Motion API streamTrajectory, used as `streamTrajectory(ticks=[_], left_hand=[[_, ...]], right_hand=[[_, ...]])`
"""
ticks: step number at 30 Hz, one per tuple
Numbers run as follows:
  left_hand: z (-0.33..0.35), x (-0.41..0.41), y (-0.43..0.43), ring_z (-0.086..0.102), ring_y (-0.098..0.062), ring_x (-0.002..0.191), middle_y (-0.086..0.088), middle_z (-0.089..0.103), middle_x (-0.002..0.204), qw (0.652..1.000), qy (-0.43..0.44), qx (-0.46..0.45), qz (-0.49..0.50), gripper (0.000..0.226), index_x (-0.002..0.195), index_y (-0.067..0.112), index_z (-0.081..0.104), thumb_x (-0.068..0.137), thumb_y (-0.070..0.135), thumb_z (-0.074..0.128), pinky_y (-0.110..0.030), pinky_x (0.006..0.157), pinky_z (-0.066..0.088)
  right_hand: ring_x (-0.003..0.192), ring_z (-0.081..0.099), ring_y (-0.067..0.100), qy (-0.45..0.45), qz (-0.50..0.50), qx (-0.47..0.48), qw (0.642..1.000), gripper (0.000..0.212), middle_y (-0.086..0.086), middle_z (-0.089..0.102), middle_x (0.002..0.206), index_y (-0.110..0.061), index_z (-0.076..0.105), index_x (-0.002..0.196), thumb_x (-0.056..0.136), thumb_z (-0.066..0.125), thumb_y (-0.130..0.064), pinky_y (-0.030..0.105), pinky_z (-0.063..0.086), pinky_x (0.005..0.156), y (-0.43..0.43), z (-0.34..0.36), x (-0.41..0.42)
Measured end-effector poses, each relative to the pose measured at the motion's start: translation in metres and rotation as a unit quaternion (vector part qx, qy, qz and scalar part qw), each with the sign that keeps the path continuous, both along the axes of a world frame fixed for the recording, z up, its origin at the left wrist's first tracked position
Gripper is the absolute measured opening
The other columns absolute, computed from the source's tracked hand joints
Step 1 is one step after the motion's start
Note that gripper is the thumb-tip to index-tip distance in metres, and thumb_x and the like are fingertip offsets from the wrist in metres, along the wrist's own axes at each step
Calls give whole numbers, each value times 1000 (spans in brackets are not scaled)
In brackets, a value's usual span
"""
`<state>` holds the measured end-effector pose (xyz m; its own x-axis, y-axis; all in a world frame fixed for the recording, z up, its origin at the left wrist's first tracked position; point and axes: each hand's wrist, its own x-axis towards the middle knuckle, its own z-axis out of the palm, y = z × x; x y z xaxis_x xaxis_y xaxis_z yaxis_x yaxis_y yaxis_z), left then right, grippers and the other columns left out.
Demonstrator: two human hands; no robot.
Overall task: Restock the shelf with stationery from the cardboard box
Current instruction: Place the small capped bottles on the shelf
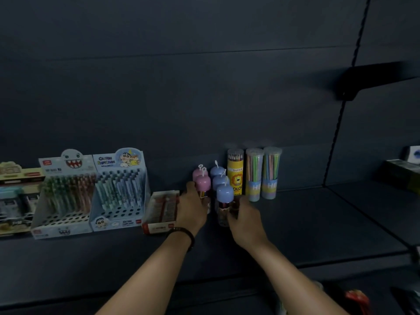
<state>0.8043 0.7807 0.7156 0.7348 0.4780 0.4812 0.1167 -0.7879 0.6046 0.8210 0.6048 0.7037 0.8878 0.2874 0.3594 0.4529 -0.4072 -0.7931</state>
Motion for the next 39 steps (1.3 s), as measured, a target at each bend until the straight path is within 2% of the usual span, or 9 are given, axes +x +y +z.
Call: streamTrajectory(ticks=[8, 12, 17, 21, 25, 28, 31, 36, 39], left_hand=[[3, -8, -9, 68, -24, 80, -6, 70, 94, 1000, 7, -10, 6, 33, 111, 14, 51, 93, 26, 75, -43, 72, 59], [7, -20, -10, 68, -28, 86, -9, 69, 100, 1000, 6, -19, 15, 36, 113, 16, 49, 89, 33, 69, -46, 76, 59], [21, -90, -51, 57, -31, 109, -11, 55, 123, 998, 15, -17, -54, 42, 129, 16, 51, 92, 12, 71, -46, 89, 52], [12, -166, -110, 61, -7, 89, 13, 59, 103, 976, -21, 8, -216, 18, 104, 33, 59, 94, 24, 71, -30, 74, 53], [-31, -221, -184, 58, -8, 82, 15, 57, 95, 924, 58, 74, -371, 10, 100, 35, 56, 98, 31, 65, -30, 63, 50], [-79, -263, -240, 61, -13, 93, 13, 60, 102, 860, 143, 100, -479, 7, 104, 35, 61, 99, 32, 65, -35, 70, 53], [-121, -309, -296, 62, -17, 99, 10, 61, 107, 785, 199, 140, -569, 10, 108, 34, 62, 99, 33, 65, -37, 77, 53], [-180, -394, -393, 63, -16, 103, 12, 63, 108, 653, 272, 210, -675, 13, 112, 38, 61, 100, 42, 63, -40, 87, 56], [-213, -441, -458, 62, -13, 102, 14, 62, 106, 593, 300, 248, -705, 12, 112, 38, 62, 102, 44, 59, -35, 87, 54]], right_hand=[[100, 65, 8, 20, 7, 4, 1000, 22, -7, 66, 111, -26, 55, 114, 100, 67, -16, 7, 43, 72, -4, 4, -8], [109, 60, 5, 44, -5, 24, 999, 35, -13, 63, 118, -24, 55, 130, 100, 72, -30, 18, 46, 86, -15, 12, -29], [105, 66, 4, 24, -119, 65, 990, 24, -14, 69, 110, -27, 65, 120, 97, 74, -27, 26, 54, 90, -64, 8, -88], [89, 66, -3, -7, -233, 48, 971, 11, -18, 70, 94, -31, 69, 103, 97, 72, -22, 11, 49, 75, -130, -23, -171], [86, 65, -2, 73, -300, -28, 951, 15, -17, 72, 93, -35, 70, 100, 96, 74, -21, 11, 48, 75, -195, -80, -261], [88, 68, 4, 152, -323, -62, 932, 15, -18, 74, 96, -35, 74, 101, 96, 74, -20, 26, 55, 81, -245, -120, -341], [88, 69, 6, 214, -371, -68, 901, 14, -13, 75, 97, -30, 75, 106, 98, 71, -20, 29, 56, 84, -298, -150, -422], [88, 68, 3, 336, -474, -33, 813, 11, -13, 73, 97, -29, 71, 109, 100, 69, -24, 17, 53, 79, -393, -194, -579], [93, 74, 12, 383, -547, 12, 744, 8, -10, 76, 99, -30, 72, 102, 98, 71, -23, 34, 60, 85, -450, -234, -675]])
